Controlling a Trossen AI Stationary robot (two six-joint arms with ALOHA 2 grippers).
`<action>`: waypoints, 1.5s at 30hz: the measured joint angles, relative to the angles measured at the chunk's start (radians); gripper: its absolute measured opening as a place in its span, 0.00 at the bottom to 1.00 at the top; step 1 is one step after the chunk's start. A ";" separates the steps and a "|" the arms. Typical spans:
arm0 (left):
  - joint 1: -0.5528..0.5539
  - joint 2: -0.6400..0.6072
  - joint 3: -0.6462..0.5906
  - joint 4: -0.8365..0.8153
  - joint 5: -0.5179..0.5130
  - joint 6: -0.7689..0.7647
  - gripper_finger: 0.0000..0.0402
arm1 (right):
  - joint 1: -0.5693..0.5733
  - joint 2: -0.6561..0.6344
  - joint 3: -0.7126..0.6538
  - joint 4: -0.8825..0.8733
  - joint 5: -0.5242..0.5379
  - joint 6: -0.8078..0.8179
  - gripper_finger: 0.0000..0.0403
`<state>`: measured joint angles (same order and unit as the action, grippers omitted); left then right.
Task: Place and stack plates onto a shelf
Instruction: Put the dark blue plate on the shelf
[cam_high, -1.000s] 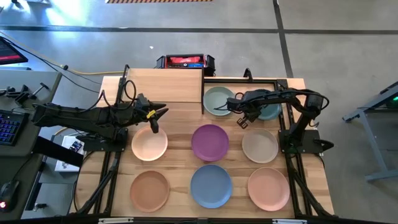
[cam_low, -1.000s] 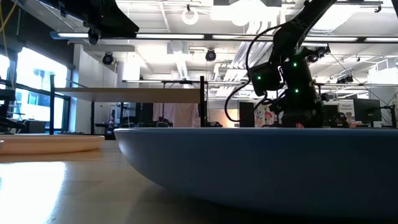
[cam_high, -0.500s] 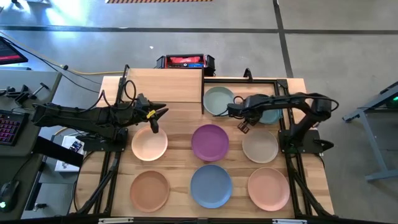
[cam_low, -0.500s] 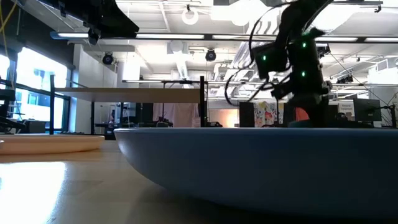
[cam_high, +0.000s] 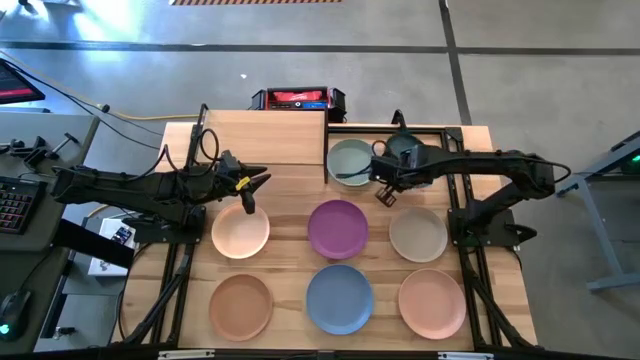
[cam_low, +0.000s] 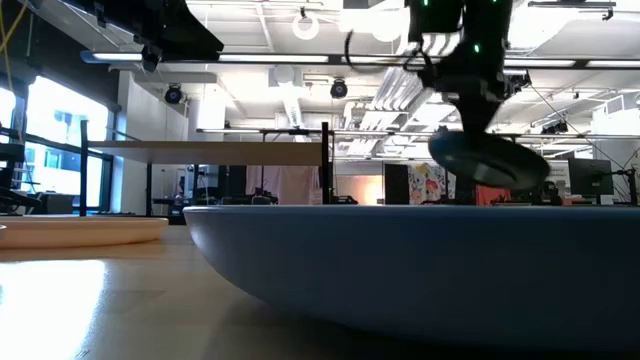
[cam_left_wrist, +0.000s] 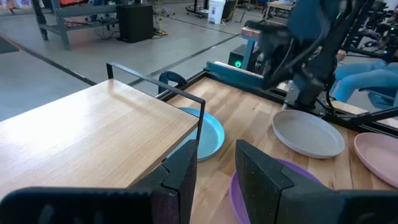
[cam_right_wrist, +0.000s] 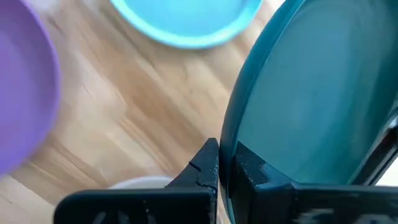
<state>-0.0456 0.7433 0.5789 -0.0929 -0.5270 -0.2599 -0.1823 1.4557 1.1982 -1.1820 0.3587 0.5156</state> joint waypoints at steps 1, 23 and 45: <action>0.000 0.000 0.000 0.000 0.000 0.000 0.25 | 0.002 -0.005 0.022 0.001 0.013 -0.002 0.00; 0.000 0.000 0.000 0.002 0.000 0.088 0.25 | -0.001 -0.004 0.371 0.096 0.130 -0.287 0.00; 0.090 0.000 0.000 0.056 0.052 -0.462 0.39 | 0.169 -0.003 0.372 0.230 0.057 -0.788 0.00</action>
<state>0.0440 0.7437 0.5789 -0.0369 -0.4745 -0.7223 -0.0138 1.4525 1.5700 -0.9523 0.4156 -0.2727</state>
